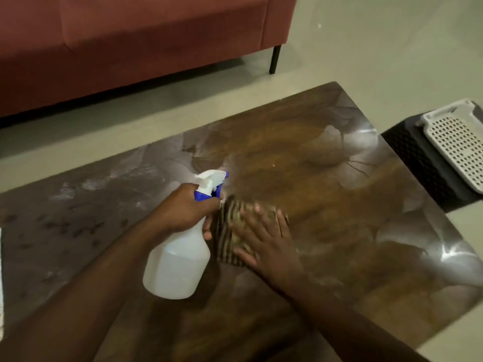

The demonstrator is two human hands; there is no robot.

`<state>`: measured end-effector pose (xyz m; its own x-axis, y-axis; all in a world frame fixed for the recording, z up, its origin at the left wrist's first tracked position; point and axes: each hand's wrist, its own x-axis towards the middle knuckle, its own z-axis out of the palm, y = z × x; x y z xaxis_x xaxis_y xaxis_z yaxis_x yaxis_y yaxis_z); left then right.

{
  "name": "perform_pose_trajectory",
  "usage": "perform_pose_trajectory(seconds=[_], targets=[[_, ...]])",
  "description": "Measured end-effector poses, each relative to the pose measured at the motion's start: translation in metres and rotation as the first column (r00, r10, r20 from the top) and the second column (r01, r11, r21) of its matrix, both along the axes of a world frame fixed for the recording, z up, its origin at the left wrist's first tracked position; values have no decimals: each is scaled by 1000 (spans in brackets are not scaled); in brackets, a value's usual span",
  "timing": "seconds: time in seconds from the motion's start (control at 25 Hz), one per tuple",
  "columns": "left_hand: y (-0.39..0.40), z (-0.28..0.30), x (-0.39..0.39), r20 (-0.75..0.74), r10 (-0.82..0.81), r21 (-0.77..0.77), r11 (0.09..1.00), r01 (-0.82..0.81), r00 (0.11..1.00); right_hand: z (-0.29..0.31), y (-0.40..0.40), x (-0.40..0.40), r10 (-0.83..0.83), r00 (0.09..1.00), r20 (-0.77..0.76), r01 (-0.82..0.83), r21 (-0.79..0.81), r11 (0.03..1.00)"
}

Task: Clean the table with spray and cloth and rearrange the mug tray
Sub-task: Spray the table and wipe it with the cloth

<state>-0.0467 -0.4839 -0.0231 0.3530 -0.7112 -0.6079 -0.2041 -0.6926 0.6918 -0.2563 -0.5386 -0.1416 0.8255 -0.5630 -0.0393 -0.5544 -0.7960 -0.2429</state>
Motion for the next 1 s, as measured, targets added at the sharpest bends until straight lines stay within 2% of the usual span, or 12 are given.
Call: perform_pose_trajectory(seconds=[0.08, 0.2, 0.24, 0.32, 0.44, 0.52, 0.64, 0.68, 0.76, 0.84, 0.92, 1.0], targets=[[2, 5, -17, 7, -16, 26, 1000, 16, 1000, -1, -16, -84, 68, 998, -17, -69, -84, 994], [7, 14, -52, 40, -77, 45, 996, 75, 996, 4, -72, -107, -535, 844, -44, 529, -95, 843], [8, 15, -63, 59, -86, 42, 996, 84, 995, 1, -66, -90, -595, 803, -34, 592, -69, 803], [12, 16, -87, 97, -81, 51, 996, 76, 992, -17, 2, -71, -430, 900, 65, 435, -100, 895], [26, 28, -117, 117, -85, 63, 995, 78, 989, -10, 77, -158, 10, 999, 45, -6, -92, 996], [38, 33, -129, 122, -96, 51, 995, 90, 988, -6, 36, -210, -154, 988, 21, 156, -119, 981], [49, 29, -150, 144, -123, 56, 992, 116, 982, 9, -6, -187, -602, 794, -81, 605, 7, 796], [50, 25, -155, 146, -129, 59, 991, 121, 981, 7, 10, -174, -585, 808, -71, 589, 38, 808], [51, 18, -166, 129, -168, 59, 985, 162, 977, -2, 69, -189, -286, 958, 1, 286, 1, 958], [57, 15, -172, 83, -195, 55, 980, 191, 977, -10, 77, -253, -44, 999, 16, 45, -78, 996], [71, 16, -172, 58, -194, 37, 981, 192, 979, 1, 44, -279, -338, 941, -12, 338, -23, 941], [81, 14, -165, 50, -206, 41, 978, 204, 977, 9, 27, -233, -691, 721, -38, 692, 32, 721]])
